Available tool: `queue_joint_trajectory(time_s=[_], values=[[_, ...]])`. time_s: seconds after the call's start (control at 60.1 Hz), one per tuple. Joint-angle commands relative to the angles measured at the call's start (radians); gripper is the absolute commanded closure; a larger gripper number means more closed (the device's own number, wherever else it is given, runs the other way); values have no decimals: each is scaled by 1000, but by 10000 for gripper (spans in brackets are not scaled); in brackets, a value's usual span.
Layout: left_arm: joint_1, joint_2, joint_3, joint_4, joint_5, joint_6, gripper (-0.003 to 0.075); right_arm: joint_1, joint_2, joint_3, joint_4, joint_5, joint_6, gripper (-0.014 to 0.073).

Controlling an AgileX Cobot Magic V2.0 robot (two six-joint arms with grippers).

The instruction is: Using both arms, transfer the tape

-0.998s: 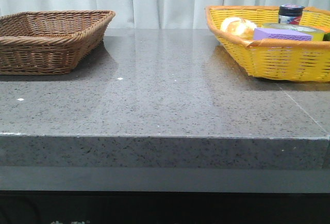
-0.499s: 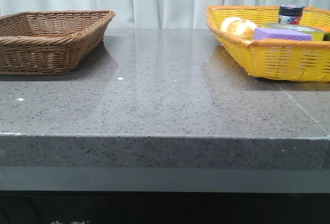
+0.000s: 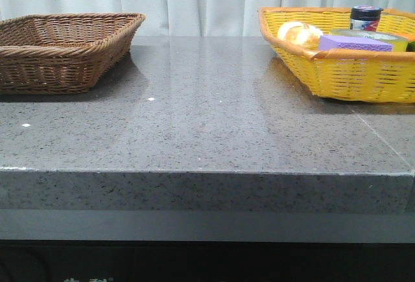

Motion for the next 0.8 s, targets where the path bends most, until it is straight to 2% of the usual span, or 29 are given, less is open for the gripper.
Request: queue_joint_trajectory(time_s=[0.0,0.216,0.782], values=[[3,85,-128,-9,62,-3,741,-2,88,-113,0,23,-8,661],[3,249,-299,-9,261,-3,741,-2,250,-277,0,174,-8,661],[3,459,-274,-11,308,-3,741,-2,439,-276,-1,294,-9,661]])
